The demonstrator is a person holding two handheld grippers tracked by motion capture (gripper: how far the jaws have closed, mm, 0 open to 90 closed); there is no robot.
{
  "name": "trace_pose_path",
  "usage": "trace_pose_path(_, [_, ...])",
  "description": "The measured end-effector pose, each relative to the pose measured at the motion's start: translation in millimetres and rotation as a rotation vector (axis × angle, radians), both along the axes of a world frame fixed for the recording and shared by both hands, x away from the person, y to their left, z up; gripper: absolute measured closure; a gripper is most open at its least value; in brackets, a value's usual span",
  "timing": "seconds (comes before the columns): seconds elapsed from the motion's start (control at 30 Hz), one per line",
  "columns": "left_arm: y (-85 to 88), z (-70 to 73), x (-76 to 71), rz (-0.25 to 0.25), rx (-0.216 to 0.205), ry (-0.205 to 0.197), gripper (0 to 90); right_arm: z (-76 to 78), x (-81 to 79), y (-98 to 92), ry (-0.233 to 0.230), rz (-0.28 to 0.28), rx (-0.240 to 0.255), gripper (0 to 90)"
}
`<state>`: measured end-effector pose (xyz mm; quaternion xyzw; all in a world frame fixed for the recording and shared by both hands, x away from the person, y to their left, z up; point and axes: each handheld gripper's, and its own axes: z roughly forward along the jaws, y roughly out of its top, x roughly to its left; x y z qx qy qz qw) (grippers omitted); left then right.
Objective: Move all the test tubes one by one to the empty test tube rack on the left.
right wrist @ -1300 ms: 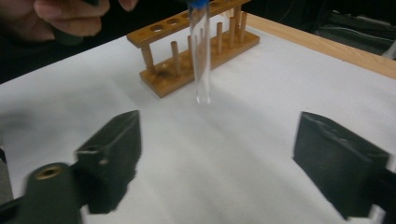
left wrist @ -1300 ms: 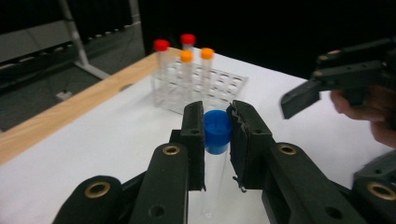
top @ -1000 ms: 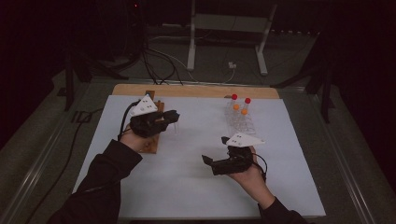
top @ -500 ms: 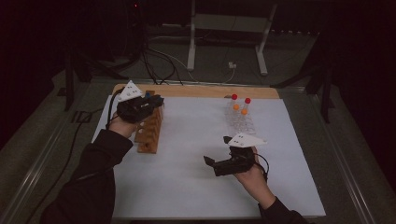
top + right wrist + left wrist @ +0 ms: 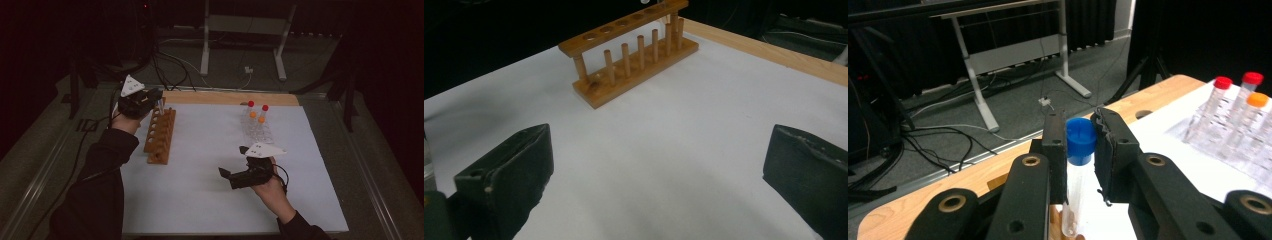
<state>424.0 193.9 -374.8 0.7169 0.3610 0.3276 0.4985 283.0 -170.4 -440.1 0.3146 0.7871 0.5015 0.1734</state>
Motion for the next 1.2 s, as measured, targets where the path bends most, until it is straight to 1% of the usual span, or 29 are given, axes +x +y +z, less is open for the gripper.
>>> trace_pose_path(0.03, [0.8,-1.0,1.8,0.01,0.0,-0.004,77.5,-0.1,0.0,-0.2,-0.001,0.0,-0.001,0.0])
trace_pose_path(0.07, [1.8,-2.2,3.9,0.014,-0.008,0.0,77.5,-0.1,0.1,-0.3,0.001,-0.001,-0.002,0.0])
trace_pose_path(0.1, [2.3,-3.6,5.5,0.03,-0.005,-0.005,77.5,-0.3,0.3,-0.5,-0.001,0.001,-0.002,0.0])
trace_pose_path(0.17, [3.8,-6.7,9.3,0.044,-0.013,-0.001,77.5,-0.5,0.6,-0.7,0.003,0.003,-0.001,0.0])
trace_pose_path(0.2, [4.1,-8.5,10.6,0.059,-0.008,-0.005,77.5,-0.7,0.7,-0.8,0.005,0.005,-0.001,0.0])
trace_pose_path(0.37, [8.1,-17.7,16.6,0.089,-0.023,0.001,77.5,-0.6,0.7,-1.7,0.004,0.005,0.001,0.0])
trace_pose_path(0.47, [8.7,-23.6,19.3,0.109,-0.014,0.002,77.5,-0.6,0.8,-2.7,0.005,0.001,0.009,0.0])
trace_pose_path(0.5, [9.1,-25.4,20.5,0.111,-0.022,0.013,77.5,-0.5,0.7,-3.0,0.005,0.002,0.01,0.0])
trace_pose_path(0.53, [8.8,-27.2,20.9,0.123,-0.018,0.01,77.5,-0.4,0.5,-3.0,0.005,0.002,0.009,0.0])
trace_pose_path(0.57, [9.2,-28.9,21.7,0.119,-0.025,0.019,77.5,-0.4,0.4,-3.1,0.005,0.004,0.009,0.0])
trace_pose_path(0.6, [9.0,-30.8,22.7,0.118,-0.024,0.028,77.5,-0.3,0.3,-3.2,0.005,0.004,0.009,0.0])
trace_pose_path(0.63, [8.3,-32.8,23.1,0.123,-0.01,0.028,77.5,-0.3,0.2,-3.2,0.006,0.004,0.008,0.0])
trace_pose_path(0.73, [7.1,-38.5,25.1,0.132,0.001,0.045,77.5,-0.1,0.3,-3.5,0.011,0.008,0.011,0.0])
trace_pose_path(0.8, [6.4,-42.4,27.0,0.134,0.005,0.061,77.4,0.1,0.4,-3.6,0.009,0.008,0.011,0.0])
trace_pose_path(0.97, [3.3,-53.9,31.4,0.15,0.032,0.101,77.4,-0.1,0.9,-4.1,0.016,0.009,0.013,0.0])
trace_pose_path(1.2, [3.4,-67.1,32.6,0.157,0.031,0.125,77.3,0.7,1.3,-5.2,0.02,0.013,0.018,0.0])
